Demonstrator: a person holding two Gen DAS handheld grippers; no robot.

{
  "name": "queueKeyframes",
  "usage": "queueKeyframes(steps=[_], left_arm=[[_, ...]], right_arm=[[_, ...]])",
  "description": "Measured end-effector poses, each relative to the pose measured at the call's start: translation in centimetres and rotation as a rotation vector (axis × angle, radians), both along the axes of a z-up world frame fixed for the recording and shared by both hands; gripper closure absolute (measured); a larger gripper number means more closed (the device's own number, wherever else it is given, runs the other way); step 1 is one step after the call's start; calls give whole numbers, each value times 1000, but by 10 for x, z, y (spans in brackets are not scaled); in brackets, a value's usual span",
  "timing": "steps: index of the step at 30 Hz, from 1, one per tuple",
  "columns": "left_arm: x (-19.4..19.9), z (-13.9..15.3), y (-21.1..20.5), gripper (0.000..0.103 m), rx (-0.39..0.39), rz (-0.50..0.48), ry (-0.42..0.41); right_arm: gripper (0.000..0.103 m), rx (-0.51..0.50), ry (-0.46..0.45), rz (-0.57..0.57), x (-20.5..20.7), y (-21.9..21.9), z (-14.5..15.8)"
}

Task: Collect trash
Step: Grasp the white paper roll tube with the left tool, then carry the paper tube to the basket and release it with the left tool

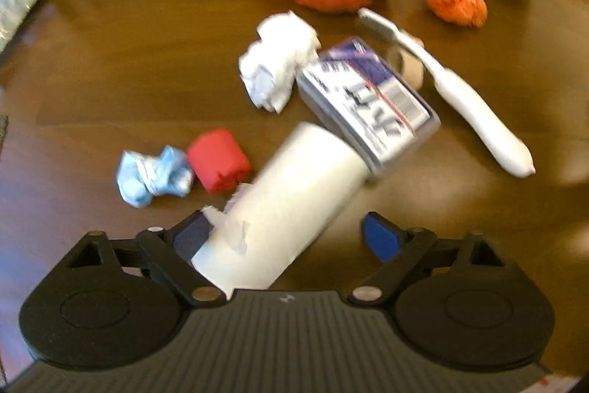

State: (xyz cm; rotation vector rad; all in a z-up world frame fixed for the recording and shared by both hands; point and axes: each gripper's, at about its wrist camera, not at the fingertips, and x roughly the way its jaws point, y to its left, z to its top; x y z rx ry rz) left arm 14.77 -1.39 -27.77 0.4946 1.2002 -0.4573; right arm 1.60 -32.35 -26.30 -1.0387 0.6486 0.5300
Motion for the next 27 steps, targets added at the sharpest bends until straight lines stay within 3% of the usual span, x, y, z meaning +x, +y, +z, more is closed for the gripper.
queueKeyframes(steps=[4, 10, 21, 27], left_arm=[[-17, 3, 1, 46, 3, -8, 33], [-27, 5, 6, 57, -23, 64, -1], [-23, 0, 10, 59, -25, 126, -1], [-31, 5, 8, 60, 12, 73, -4]], right_arm=[[101, 3, -1, -3, 0, 1, 0], [101, 2, -2, -2, 0, 1, 0], [101, 12, 4, -15, 2, 1, 1], [101, 20, 27, -30, 5, 2, 5]])
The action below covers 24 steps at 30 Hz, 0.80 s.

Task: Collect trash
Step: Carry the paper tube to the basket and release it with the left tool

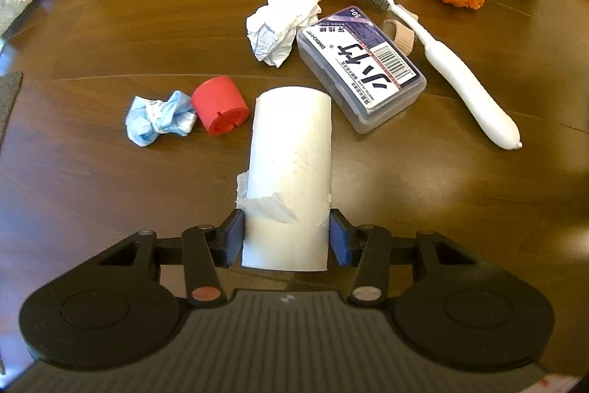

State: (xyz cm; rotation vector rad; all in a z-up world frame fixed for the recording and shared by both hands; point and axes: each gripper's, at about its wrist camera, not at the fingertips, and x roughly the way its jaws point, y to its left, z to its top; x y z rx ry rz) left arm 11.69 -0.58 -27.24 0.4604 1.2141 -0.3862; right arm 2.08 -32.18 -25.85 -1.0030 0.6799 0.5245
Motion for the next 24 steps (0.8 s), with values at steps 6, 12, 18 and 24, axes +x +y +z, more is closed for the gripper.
queueKeyframes(steps=[6, 12, 18, 24], left_arm=[[-5, 26, 1, 60, 11, 5, -23], [-5, 63, -9, 60, 13, 21, -75], [-6, 105, -26, 60, -14, 17, -130], [-4, 151, -61, 60, -42, -72, -179]], right_arm=[[100, 17, 27, -23, 3, 1, 7], [100, 34, 58, -44, 3, 3, 15], [100, 67, 95, -60, 7, 6, 32], [102, 103, 150, -41, 5, 7, 51]])
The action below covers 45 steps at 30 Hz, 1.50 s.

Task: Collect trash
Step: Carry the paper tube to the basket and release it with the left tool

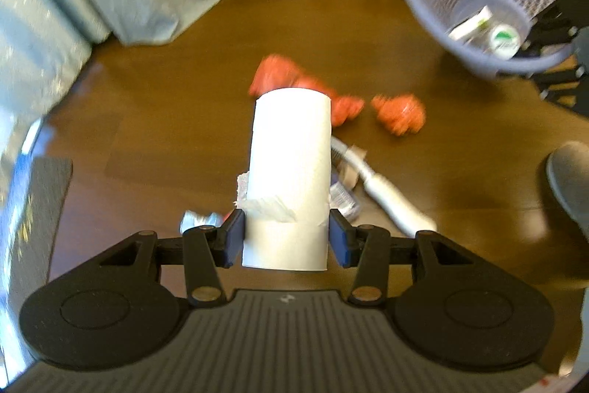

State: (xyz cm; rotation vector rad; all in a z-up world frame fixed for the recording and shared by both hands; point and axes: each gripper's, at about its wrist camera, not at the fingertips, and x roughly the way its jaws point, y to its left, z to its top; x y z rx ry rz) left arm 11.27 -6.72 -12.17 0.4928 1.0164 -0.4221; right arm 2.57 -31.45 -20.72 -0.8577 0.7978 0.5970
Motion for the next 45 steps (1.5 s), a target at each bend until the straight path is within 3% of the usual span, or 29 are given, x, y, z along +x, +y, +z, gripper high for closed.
queueKeyframes(steps=[7, 12, 25, 29, 34, 45], left_arm=[[2, 52, -48, 60, 16, -139, -49], [6, 73, -83, 60, 48, -237, -60], [25, 108, -161, 60, -26, -299, -91], [25, 107, -177, 60, 19, -321, -86], [21, 95, -196, 60, 18, -371, -61], [45, 69, -251, 56, -36, -414, -54]], right_arm=[[103, 38, 51, 25, -5, -7, 17], [103, 76, 68, 12, -7, -15, 28], [103, 82, 115, 95, -13, -43, 38], [103, 70, 120, 126, -18, -51, 37], [103, 62, 117, 137, -23, -56, 35], [103, 59, 113, 147, -26, -53, 32]])
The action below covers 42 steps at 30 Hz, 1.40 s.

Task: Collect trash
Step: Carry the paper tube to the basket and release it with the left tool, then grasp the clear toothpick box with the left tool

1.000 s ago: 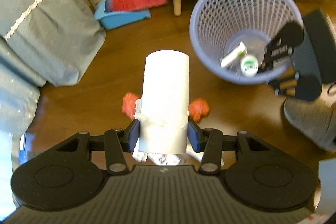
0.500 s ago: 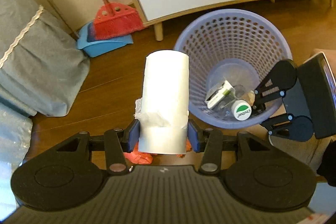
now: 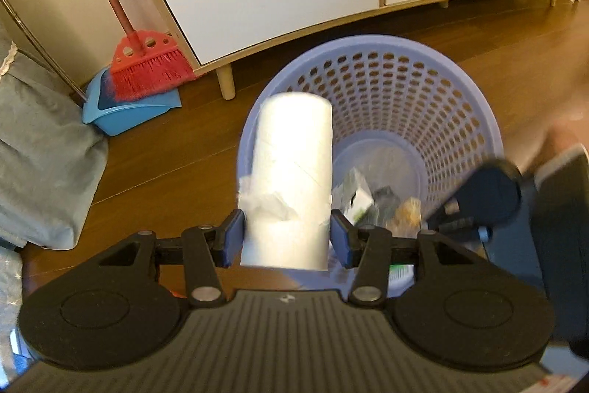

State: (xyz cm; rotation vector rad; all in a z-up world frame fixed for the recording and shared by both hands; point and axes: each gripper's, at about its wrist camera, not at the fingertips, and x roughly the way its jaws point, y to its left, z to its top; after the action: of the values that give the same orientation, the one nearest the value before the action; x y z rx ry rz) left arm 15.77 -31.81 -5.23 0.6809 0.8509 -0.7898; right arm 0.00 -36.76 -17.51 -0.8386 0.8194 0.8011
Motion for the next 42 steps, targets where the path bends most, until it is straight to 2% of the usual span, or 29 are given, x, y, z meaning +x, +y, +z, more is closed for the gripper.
queueKeyframes(steps=[4, 6, 10, 14, 18, 22, 28, 32, 35, 42], left_arm=[[2, 1, -1, 53, -21, 14, -1], [6, 5, 11, 53, -29, 55, -8], [12, 6, 46, 53, -10, 138, -4], [11, 0, 84, 53, 41, 203, 0], [10, -9, 136, 52, 62, 311, 14], [3, -25, 188, 52, 89, 421, 37], [-9, -70, 252, 48, 52, 614, 112], [-15, -110, 258, 48, 35, 668, 171], [-17, -132, 248, 48, 31, 655, 198], [-17, -163, 236, 42, 9, 662, 209]], right_arm=[[103, 6, 8, -6, 1, -1, 0], [103, 10, 10, -11, 2, -2, 0], [103, 12, 10, -20, 3, -1, 1], [103, 16, 9, -21, 2, 0, 0], [103, 13, 9, -13, 0, 0, -1], [103, 16, 13, -19, 1, 0, -1], [103, -2, 11, -3, 3, 3, -1], [103, -11, 8, 7, 3, 5, -1], [103, -23, 7, 23, 2, 6, -2], [103, -48, 10, 64, -3, 12, -9]])
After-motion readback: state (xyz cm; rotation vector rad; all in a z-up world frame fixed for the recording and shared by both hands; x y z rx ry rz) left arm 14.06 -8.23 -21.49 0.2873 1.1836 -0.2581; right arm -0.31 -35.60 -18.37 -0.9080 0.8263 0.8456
